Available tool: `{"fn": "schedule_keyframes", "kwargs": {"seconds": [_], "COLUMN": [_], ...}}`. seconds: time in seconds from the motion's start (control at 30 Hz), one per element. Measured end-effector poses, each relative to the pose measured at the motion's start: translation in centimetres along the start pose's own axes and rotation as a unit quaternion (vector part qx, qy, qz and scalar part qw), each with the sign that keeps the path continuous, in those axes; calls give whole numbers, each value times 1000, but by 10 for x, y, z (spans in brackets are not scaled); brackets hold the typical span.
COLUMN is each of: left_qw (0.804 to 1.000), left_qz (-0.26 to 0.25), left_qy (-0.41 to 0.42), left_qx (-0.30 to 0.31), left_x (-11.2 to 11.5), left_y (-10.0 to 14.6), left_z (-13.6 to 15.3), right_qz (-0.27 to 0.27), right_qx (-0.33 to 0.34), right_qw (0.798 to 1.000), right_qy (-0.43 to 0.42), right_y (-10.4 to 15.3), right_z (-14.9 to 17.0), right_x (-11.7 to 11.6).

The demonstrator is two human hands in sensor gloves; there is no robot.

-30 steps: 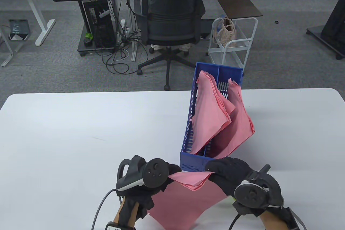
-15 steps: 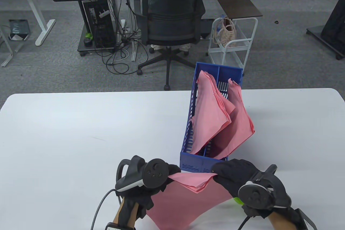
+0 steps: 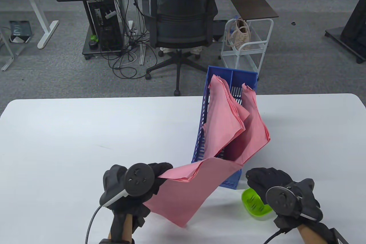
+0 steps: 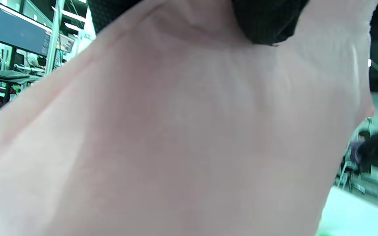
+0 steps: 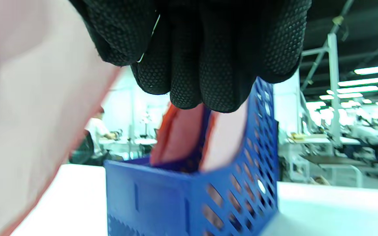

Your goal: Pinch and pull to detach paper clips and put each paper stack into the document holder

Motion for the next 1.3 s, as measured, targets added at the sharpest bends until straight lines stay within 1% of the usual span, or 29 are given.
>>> {"fn": "schedule_keyframes", "kwargs": {"seconds": [0.1, 0.2, 0.33, 0.5, 0.63, 0.83, 0.93, 1.0, 1.07, 1.1, 1.13, 1.2, 1.3], "left_qw": [999, 994, 989, 989, 987, 983, 983, 981, 981, 981, 980, 978, 967], "left_qz": [-44, -85, -110, -118, -138, -177, -184, -193, -194, -190, -189, -186, -196], "left_qy": [31, 73, 102, 93, 83, 41, 16, 0, -29, -48, -59, -96, -161], "left_qx": [-10, -14, -12, -2, 14, 25, 20, 12, 9, 5, 5, -2, -18], "left_x": [-9, -14, -16, -20, -26, -35, -43, -49, -54, -57, -58, -60, -59], "left_y": [7, 11, 13, 16, 22, 28, 24, 18, 10, 3, 0, -13, -31], "left_z": [8, 12, 11, 3, -10, -43, -61, -75, -92, -104, -110, -130, -159], "right_qz": [-39, -75, -85, -66, -54, -27, -12, 9, 15, -7, -11, -4, -1], "right_qx": [-33, -57, -73, -89, -129, -191, -211, -220, -218, -222, -225, -230, -236], "right_qw": [999, 996, 994, 994, 990, 980, 977, 975, 976, 975, 974, 973, 972], "right_qy": [-5, -8, -20, -7, 22, 43, 37, 5, -19, -19, -17, -16, -11], "right_y": [1, 0, 0, 1, 4, 9, 10, 13, 13, 14, 15, 20, 27], "right_z": [17, 27, 34, 43, 65, 108, 124, 135, 141, 144, 145, 147, 151], "right_x": [-15, -28, -34, -26, -11, 10, 15, 13, 7, 3, 3, 0, -3]}}
Point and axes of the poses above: the tracker on the back of each hand, its own z axis roughly to the little-finger side, its own y axis roughly from the fingertips to the wrist, x = y × z, the point moved 3 cm from there along -y, roughly from the wrist to the fingertips, and after that the axes turned 9 degrees about -y, right-handed, at the moved point
